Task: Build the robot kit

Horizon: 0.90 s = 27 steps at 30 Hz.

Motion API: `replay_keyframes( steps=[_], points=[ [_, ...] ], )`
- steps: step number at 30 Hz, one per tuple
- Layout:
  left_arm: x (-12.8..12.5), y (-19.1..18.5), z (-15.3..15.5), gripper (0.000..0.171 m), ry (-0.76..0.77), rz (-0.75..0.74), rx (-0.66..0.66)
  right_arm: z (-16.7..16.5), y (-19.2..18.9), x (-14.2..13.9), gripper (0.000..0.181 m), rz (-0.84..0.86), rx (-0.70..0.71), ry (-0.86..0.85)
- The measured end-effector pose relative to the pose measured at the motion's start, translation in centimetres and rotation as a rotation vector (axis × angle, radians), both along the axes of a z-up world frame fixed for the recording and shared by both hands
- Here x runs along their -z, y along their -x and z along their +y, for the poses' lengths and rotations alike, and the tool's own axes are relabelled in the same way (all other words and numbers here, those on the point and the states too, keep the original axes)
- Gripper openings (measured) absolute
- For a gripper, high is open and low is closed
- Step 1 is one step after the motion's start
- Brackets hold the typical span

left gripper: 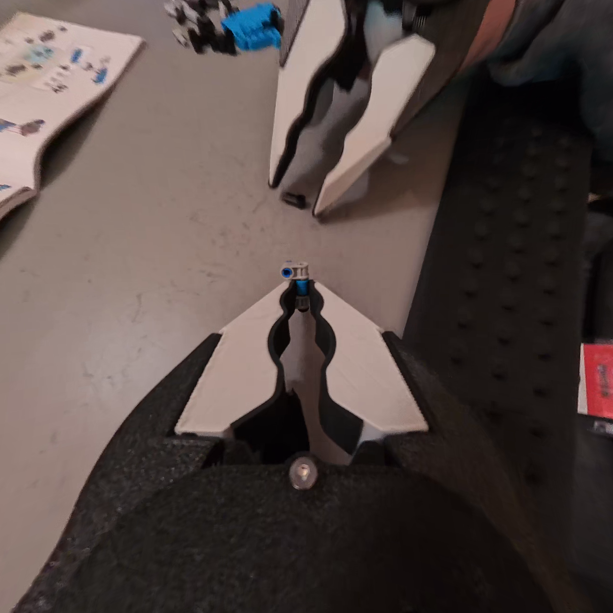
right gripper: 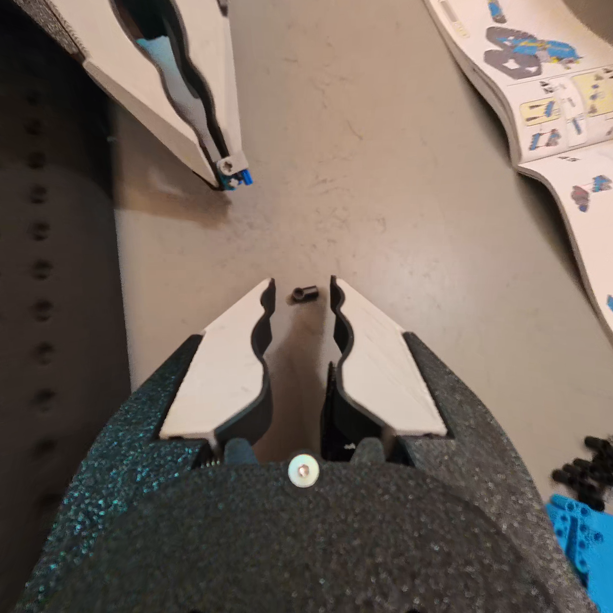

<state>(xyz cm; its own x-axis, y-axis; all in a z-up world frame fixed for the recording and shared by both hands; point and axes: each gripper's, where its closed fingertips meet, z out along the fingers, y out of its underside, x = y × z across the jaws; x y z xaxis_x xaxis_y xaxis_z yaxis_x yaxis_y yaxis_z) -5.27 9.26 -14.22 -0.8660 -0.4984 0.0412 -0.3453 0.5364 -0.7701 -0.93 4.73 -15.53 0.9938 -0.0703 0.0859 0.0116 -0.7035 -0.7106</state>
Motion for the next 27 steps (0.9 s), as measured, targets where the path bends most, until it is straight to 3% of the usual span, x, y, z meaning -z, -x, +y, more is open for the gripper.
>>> replay_keyframes(
  steps=[5, 12, 13, 14, 17, 22, 27],
  points=[
    [0.1, 0.8, -0.2, 0.006, -0.059, 0.03, 0.056, -0.8, 0.9, 0.7, 0.023, 0.143, 0.058, -0.005],
    [1.0, 1.8, 0.6, 0.007, -0.155, 0.105, 0.086, 0.7, 0.9, 0.7, 0.023, 0.116, 0.003, -0.012],
    [1.0, 1.8, 0.8, 0.007, -0.167, 0.103, 0.083, 0.8, 1.2, 0.7, 0.018, 0.119, -0.019, -0.012],
    [1.0, 1.7, 0.9, 0.007, -0.179, 0.1, 0.078, 0.9, 1.5, 0.7, 0.0, 0.116, -0.045, -0.006],
    [1.1, 1.9, 1.1, 0.007, -0.216, 0.097, 0.089, 1.3, 2.3, 0.3, 0.0, 0.024, -0.104, 0.001],
    [1.1, 3.7, 1.0, 0.007, -0.32, 0.133, 0.167, 2.5, 4.4, 0.1, 0.0, 0.043, -0.196, -0.015],
    [1.5, 4.6, 0.8, 0.007, -0.315, 0.178, 0.194, 0.5, 4.0, -1.9, 0.023, 0.077, -0.212, -0.1]
  ],
)
